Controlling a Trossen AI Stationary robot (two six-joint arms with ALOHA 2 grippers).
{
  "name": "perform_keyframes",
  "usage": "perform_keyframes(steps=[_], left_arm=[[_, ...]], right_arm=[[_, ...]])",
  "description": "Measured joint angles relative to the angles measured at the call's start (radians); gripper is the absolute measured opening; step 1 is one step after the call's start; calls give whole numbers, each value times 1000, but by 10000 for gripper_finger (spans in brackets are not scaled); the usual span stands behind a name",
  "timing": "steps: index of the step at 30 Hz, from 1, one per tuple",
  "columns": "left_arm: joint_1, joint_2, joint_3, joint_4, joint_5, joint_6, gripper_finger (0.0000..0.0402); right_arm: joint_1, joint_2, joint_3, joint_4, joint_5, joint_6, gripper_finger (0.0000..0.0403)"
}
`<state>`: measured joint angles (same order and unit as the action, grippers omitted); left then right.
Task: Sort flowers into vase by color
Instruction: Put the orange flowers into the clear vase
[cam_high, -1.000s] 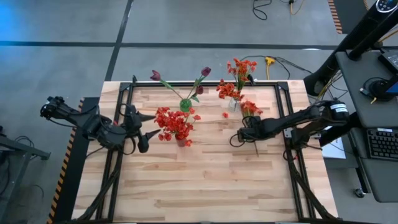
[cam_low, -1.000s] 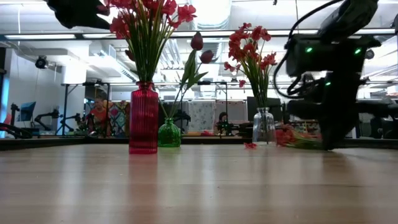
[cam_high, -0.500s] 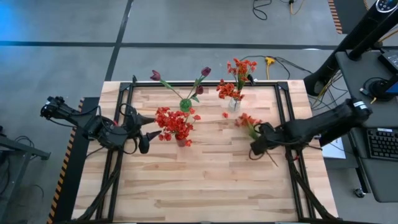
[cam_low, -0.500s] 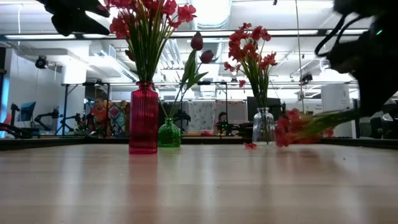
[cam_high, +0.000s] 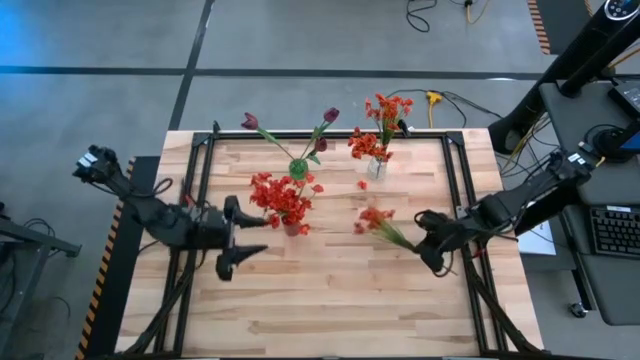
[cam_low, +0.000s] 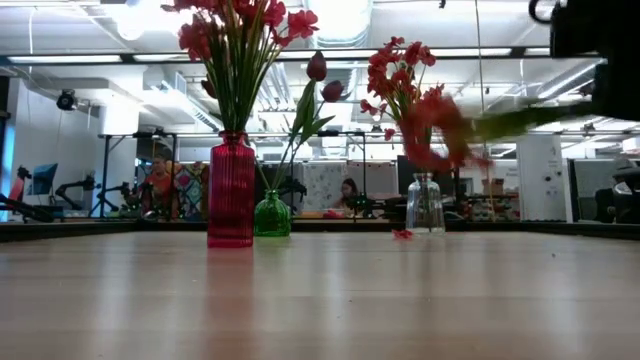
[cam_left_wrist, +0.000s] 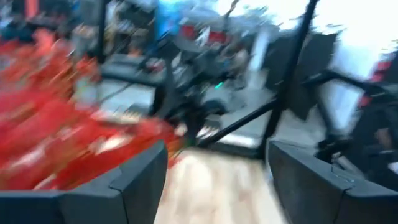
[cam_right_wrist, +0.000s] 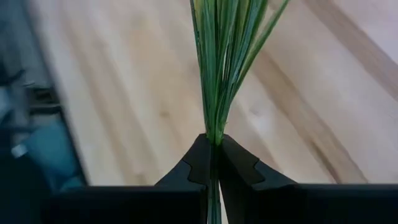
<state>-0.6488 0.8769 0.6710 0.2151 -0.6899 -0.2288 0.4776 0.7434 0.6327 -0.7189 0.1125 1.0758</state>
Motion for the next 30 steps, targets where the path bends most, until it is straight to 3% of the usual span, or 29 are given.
perform_keyframes(steps=[4, 11, 15, 20, 26, 30], left_arm=[[-74, 74, 2, 180, 0, 111, 256], [-139, 212, 2, 274, -160, 135, 256], [-140, 281, 2, 360, -162, 191, 256], [-140, 374, 2, 522, -140, 314, 256], [-140, 489, 2, 730, 36, 462, 256], [-138, 572, 2, 864, 46, 547, 256]], right_arm=[[13, -13, 0, 142, 0, -164, 13], [23, 13, 0, 458, -49, -495, 13], [22, 46, 0, 626, -52, -663, 13], [22, 116, 0, 871, -53, -887, 13], [22, 255, 0, 1194, -43, -1068, 13], [22, 373, 0, 1401, -35, -1137, 13]])
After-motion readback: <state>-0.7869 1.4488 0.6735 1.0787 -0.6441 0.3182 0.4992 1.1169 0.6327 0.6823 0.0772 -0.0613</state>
